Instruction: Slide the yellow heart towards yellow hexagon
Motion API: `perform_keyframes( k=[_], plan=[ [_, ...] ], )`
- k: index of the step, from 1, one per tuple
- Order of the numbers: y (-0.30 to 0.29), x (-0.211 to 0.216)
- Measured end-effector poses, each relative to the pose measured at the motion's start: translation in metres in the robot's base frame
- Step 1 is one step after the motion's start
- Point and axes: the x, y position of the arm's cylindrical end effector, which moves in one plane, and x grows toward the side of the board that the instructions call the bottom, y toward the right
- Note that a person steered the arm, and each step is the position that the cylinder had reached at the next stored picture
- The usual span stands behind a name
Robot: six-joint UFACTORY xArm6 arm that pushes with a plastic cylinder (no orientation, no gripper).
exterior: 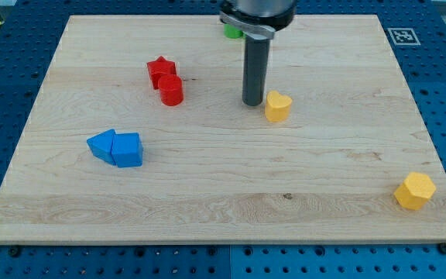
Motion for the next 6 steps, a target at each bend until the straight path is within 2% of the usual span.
perform_keyframes(
  k=[3, 5, 6],
  plan=[
    [0.021, 0.019],
    [0.092, 0.038],
    [0.099, 0.055]
  ],
)
